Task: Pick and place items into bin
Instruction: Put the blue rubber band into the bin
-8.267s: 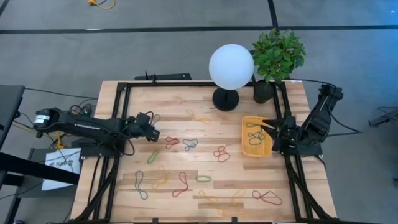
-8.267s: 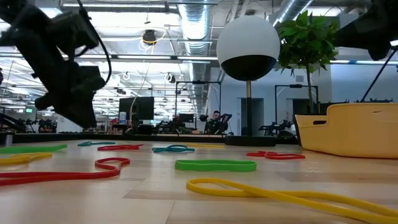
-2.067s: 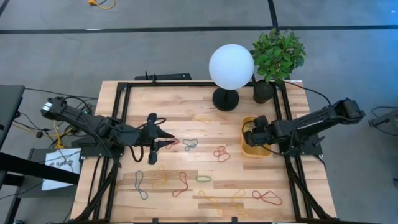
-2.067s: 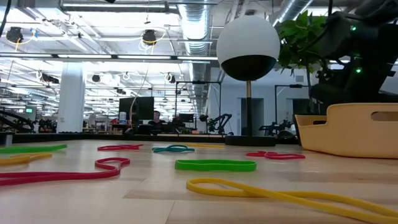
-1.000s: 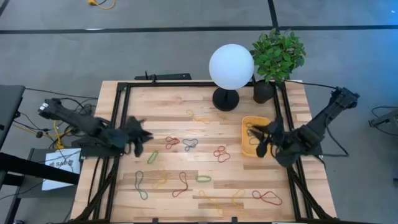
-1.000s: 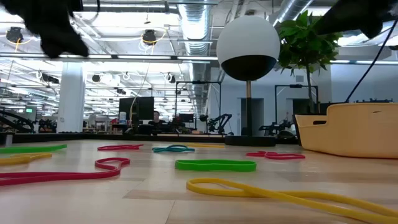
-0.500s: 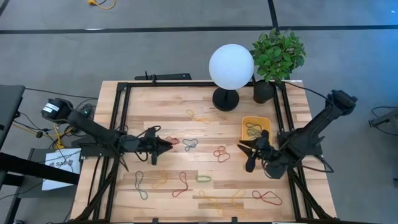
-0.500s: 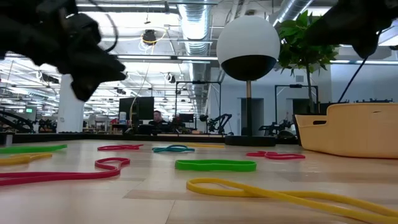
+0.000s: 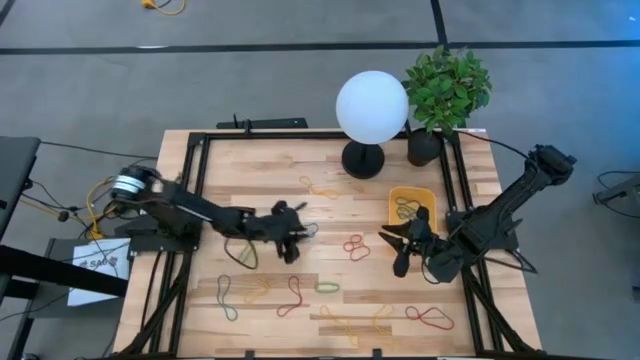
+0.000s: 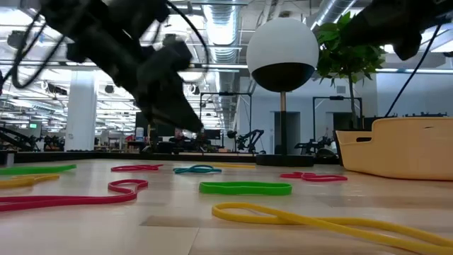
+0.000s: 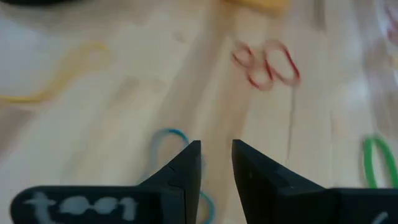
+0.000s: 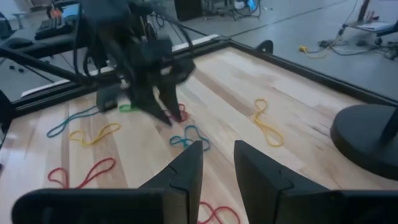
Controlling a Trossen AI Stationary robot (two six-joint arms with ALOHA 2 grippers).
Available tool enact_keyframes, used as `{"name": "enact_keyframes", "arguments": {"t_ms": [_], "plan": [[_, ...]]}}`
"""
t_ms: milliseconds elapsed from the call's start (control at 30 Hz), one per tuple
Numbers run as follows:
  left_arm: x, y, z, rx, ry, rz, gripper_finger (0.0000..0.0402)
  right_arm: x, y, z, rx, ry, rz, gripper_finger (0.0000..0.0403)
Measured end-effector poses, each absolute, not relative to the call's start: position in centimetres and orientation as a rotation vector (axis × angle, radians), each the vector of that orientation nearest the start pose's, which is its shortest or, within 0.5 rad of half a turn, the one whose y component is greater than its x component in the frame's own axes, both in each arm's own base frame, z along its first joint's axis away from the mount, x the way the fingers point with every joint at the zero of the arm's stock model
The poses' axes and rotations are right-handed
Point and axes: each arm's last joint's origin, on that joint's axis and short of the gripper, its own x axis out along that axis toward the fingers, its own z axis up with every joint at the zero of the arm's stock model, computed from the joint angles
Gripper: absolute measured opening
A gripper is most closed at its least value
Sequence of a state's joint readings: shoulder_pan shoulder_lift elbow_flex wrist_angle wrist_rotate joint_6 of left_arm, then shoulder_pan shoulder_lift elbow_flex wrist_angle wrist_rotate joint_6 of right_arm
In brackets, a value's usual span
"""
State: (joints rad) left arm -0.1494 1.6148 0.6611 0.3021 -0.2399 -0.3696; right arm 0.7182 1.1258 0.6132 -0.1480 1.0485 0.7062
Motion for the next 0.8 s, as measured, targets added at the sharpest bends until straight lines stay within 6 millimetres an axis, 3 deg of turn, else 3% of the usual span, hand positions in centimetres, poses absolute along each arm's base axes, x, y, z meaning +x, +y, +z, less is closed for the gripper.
{"name": "enact_keyframes", "arguments": {"t_ms": [200,500,700,800], "plan": [[32.3,-3.1,11.6,-0.186,0.733,0.260,0.0080,17.7,12.3,22.3,0.175,0.284,-0.432,0.0087],[32.8,-1.9,9.4,-0.178,0.815,0.312,0.0071,17.7,12.3,22.4,0.177,0.283,-0.434,0.0087],[33.3,-2.3,11.3,-0.150,0.754,0.264,0.0007,18.4,12.0,21.5,0.146,0.312,-0.467,0.0087],[34.2,-2.5,14.5,-0.132,0.642,0.221,0.0007,19.2,11.9,20.5,0.079,0.358,-0.487,0.0087]]}}
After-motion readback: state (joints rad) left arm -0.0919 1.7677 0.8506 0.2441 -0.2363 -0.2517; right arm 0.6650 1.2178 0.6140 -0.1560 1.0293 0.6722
